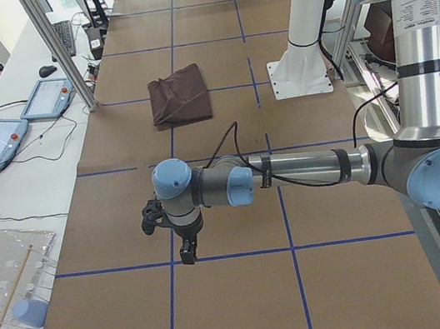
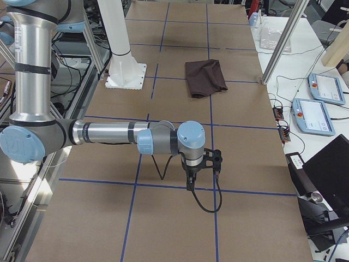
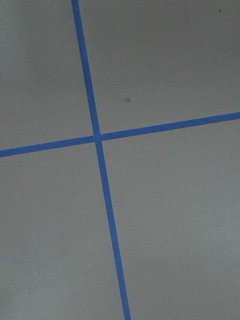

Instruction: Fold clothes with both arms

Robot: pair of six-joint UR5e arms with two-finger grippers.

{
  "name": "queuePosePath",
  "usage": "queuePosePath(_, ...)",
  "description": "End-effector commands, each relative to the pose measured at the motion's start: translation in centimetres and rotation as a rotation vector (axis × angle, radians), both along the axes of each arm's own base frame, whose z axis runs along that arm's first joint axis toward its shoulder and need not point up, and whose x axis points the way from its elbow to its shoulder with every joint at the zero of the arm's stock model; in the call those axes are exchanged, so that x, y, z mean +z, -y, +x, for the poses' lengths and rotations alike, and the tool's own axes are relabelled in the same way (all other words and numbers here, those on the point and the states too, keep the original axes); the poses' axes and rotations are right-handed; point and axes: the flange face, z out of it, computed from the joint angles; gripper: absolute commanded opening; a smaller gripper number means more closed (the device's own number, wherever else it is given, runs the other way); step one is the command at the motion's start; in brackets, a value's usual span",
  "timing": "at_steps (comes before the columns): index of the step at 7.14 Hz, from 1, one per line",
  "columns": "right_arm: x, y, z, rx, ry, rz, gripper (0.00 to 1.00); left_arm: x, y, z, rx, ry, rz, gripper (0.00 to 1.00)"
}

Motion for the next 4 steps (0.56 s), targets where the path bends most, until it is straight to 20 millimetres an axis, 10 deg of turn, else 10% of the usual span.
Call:
queuePosePath(1,0.5,-0.36,0.14,-0.007,-0.022,-0.004,1.0,0.0,0.0,0.0,0.0,0.0,0.0,1.0)
queuePosePath(4,0.37,-0.33,-0.04,-0.01,-0.007,0.001,1.0,0.08,-0.01,0.0,0.0,0.0,-0.002,1.0)
